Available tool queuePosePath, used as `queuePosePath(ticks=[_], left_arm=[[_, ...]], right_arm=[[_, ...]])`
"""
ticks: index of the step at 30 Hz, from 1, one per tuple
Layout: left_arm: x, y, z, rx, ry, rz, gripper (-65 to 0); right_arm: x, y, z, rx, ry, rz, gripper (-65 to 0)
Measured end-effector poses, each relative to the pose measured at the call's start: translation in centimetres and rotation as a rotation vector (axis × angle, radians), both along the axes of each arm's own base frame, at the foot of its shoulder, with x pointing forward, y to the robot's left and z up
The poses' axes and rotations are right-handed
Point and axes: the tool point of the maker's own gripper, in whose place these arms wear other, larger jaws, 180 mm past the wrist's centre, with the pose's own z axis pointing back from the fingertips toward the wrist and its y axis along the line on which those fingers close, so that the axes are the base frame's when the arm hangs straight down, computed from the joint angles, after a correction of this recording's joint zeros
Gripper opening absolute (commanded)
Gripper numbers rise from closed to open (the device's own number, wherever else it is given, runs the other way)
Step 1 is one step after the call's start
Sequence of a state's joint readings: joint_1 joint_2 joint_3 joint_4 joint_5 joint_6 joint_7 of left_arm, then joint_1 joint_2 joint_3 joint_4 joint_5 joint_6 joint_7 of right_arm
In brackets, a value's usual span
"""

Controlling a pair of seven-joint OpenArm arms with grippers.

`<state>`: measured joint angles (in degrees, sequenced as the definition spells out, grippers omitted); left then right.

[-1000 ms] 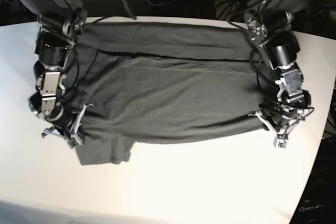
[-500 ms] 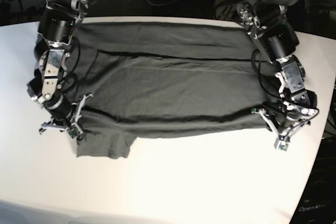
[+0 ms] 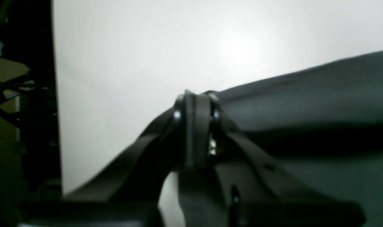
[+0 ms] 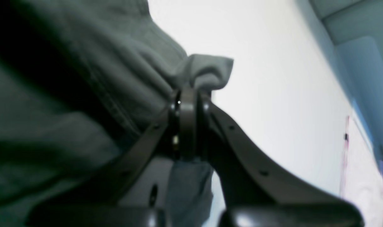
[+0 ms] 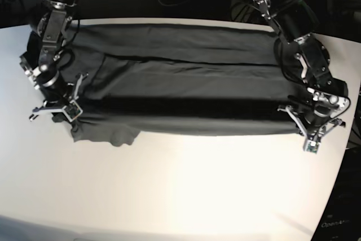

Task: Fold the T-shirt properly
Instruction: 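Lift the hem with both grippers and fold it toward the collar edge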

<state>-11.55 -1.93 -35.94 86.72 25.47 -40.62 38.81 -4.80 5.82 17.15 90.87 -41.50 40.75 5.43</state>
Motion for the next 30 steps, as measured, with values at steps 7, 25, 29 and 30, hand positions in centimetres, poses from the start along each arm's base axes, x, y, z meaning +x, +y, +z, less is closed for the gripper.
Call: queuePosePath(ticks=[7,25,29,30], left_arm=[[-2.2,3.4,2.2,0.072,0.014,0.113,-62.4],[-6.0,4.7,1.5,0.122,0.055,0.147,-62.4],[-5.9,4.6,1.6,0.119,0.048,0.143,-62.4],[-6.0,4.7,1.5,0.119,0.05,0.143,-62.4]], right_arm=[[-1.9,0.9,2.2,-0.014,-0.056,0.004,-64.3],[-7.8,-0.8,1.4,-0.062,0.018,-0.067,-64.6],[-8.6,-0.5,0.6,-0.051,0.048,-0.079,-64.3],[-8.5,-0.3,0.7,-0.045,0.042,-0.077,-64.3]])
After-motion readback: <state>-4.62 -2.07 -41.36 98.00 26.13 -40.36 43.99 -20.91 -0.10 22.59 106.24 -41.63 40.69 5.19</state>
